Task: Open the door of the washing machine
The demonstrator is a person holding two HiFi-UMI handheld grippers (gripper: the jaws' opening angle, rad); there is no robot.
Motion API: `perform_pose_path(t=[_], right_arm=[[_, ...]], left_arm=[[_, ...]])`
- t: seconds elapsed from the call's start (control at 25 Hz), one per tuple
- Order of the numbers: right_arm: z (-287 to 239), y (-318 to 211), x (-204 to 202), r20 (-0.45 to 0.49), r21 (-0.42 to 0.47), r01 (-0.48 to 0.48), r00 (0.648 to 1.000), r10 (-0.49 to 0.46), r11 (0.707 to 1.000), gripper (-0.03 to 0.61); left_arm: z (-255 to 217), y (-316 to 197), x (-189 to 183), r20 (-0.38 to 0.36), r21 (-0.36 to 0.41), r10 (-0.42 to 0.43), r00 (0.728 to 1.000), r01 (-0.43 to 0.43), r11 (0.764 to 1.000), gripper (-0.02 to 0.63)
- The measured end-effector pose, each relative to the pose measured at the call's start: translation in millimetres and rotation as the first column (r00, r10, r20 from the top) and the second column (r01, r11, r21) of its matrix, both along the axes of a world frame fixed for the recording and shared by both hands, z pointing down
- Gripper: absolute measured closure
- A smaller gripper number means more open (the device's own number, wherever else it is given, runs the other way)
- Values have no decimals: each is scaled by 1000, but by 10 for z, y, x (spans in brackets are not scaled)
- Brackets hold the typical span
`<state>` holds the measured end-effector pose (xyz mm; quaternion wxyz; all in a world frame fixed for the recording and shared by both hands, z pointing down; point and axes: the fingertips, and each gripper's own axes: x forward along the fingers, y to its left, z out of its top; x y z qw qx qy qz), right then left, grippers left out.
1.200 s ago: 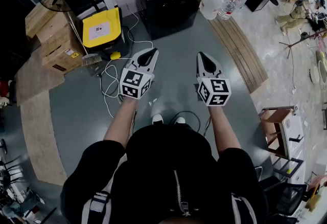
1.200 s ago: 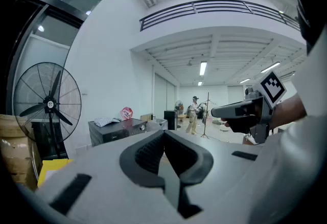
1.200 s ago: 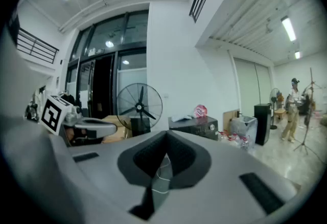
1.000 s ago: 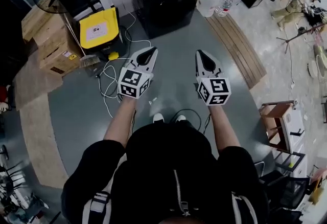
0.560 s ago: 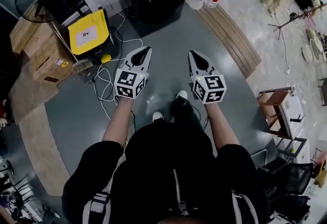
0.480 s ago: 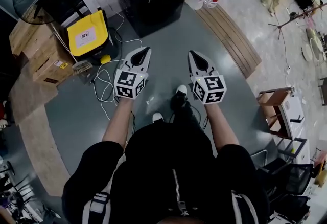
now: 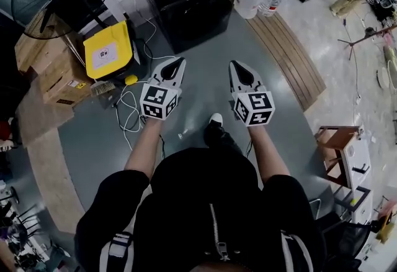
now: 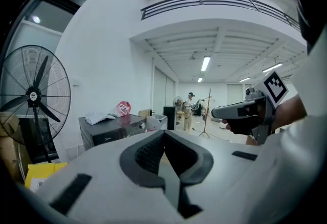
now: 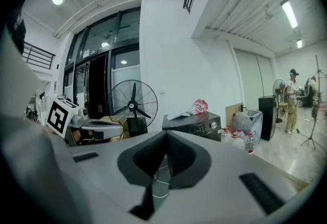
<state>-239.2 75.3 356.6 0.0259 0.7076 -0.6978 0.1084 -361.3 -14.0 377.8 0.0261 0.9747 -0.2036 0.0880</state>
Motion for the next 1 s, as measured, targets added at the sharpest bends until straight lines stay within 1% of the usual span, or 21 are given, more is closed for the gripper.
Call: perform_pose_path(t=[0.12, 0.24, 0.36, 0.52, 0.68, 0.84, 1.0], right_arm=[[27, -256, 326, 18, -9, 20, 1000, -20, 1000, 574], [-5, -493, 678, 19, -10, 47, 999, -47, 999, 574], [11, -754, 945, 21, -17, 77, 997, -77, 997, 574], [92, -1068, 1113, 34, -27, 116, 993, -115, 993, 574], [182, -1396, 1208, 45, -42, 148, 988, -146, 988, 574], [242, -1849, 1352, 52, -54, 165, 985, -162, 985, 574], [294, -2353, 1529, 55, -58, 161, 986, -158, 985, 574]], left_arm=[[41, -249, 275, 23, -5, -29, 999, 29, 1000, 614], [51, -464, 563, 28, -7, -59, 998, 60, 998, 614], [89, -661, 785, 34, -13, -88, 996, 89, 996, 614], [178, -920, 1002, 48, -24, -114, 992, 115, 993, 614], [296, -1202, 1168, 61, -44, -117, 991, 120, 992, 614], [415, -1632, 1334, 70, -59, -125, 990, 130, 990, 614], [554, -2146, 1502, 81, -75, -130, 988, 136, 988, 614]])
